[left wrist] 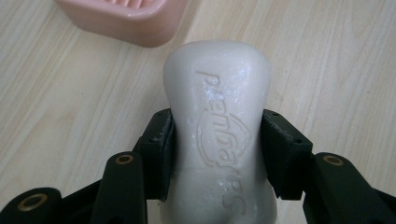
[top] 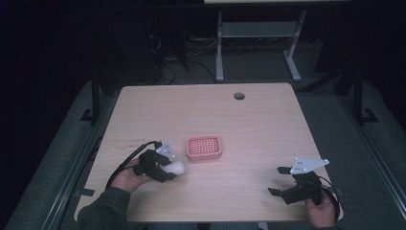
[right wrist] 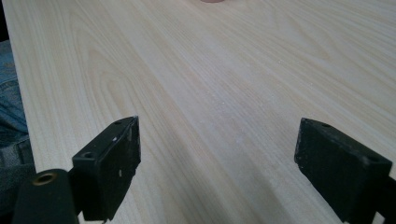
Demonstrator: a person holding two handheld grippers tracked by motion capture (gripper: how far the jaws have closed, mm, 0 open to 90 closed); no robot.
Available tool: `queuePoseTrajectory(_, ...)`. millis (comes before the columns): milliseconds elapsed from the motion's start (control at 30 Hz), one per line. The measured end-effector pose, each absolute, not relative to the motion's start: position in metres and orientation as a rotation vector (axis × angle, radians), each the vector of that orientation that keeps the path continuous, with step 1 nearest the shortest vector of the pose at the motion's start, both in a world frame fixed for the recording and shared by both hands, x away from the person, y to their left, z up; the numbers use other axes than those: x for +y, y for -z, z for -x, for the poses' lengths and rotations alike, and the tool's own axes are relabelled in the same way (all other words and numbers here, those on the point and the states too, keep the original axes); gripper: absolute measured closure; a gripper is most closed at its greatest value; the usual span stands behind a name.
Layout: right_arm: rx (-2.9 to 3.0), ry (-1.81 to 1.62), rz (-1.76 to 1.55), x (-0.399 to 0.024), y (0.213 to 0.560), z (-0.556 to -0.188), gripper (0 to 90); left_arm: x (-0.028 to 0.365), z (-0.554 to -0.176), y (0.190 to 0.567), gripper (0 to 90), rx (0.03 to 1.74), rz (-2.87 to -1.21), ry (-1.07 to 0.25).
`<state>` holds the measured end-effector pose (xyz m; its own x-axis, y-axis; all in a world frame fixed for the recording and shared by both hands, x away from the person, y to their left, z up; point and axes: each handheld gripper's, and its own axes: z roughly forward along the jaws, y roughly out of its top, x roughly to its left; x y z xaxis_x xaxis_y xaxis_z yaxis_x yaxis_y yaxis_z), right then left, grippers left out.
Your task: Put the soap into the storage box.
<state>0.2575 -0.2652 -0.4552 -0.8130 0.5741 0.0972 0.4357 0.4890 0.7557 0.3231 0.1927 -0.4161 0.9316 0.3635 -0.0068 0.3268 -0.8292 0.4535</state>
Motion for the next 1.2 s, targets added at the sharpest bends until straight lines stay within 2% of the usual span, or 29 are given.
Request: queuePoseTrajectory(1200, 2.562, -1.241, -0.88, -0.267, 0.456, -0.258, 14.2, 0.168, -0.35, 0.407, 49.3, 0.458, -2.64, -0.087)
